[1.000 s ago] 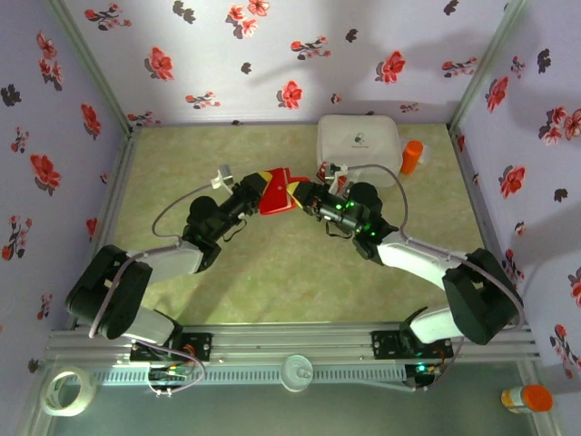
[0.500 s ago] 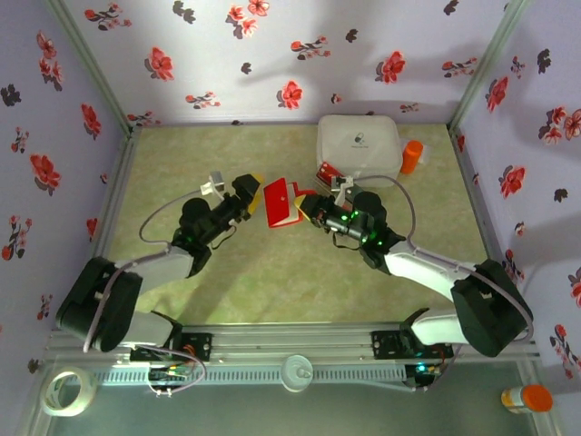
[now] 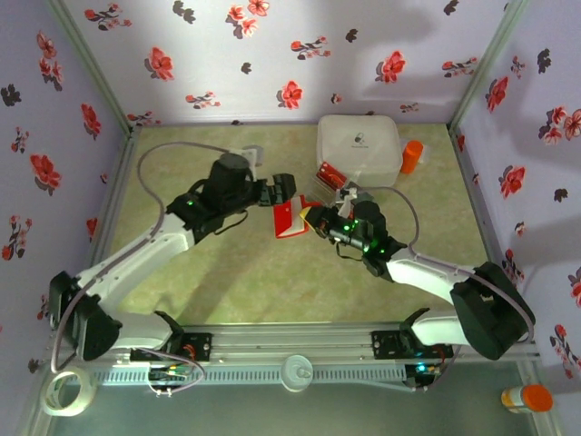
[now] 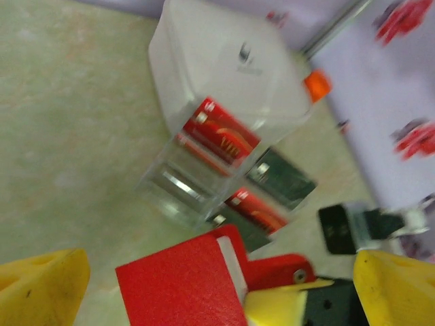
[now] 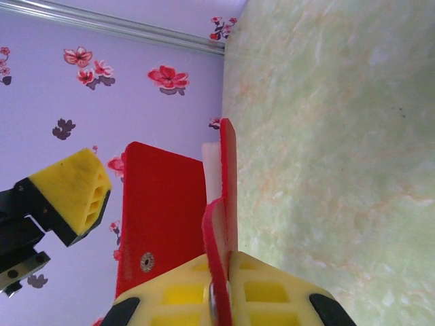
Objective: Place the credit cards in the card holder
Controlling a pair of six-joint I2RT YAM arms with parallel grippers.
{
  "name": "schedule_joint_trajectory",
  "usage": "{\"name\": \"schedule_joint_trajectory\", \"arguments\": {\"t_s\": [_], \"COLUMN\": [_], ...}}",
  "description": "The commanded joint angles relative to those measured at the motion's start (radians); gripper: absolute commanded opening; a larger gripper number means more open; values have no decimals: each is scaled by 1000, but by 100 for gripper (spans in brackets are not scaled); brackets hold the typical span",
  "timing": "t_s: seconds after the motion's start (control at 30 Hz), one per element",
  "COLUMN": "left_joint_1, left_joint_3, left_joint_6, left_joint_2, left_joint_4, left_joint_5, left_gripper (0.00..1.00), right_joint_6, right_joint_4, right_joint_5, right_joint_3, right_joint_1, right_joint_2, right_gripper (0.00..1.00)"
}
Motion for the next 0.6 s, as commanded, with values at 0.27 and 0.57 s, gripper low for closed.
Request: {"name": "schedule_joint_trajectory", "arguments": {"t_s": [0.27,0.57], "left_joint_1": [-129,-119], "left_joint_3": [116,-75], "left_joint_6": [187,147], "left_joint_2": [162,87], "left_joint_4": [-397,-332], "left_joint_5": [-387,-418], "left_gripper": [100,100], "right_joint_6": [-13,1], "right_joint_4": [27,50], "right_joint_5": [50,80], "right_joint_3": [-47,-101], "right_joint_1": [-5,0], "right_joint_2": [-16,-16], "right_gripper": [0,0]}}
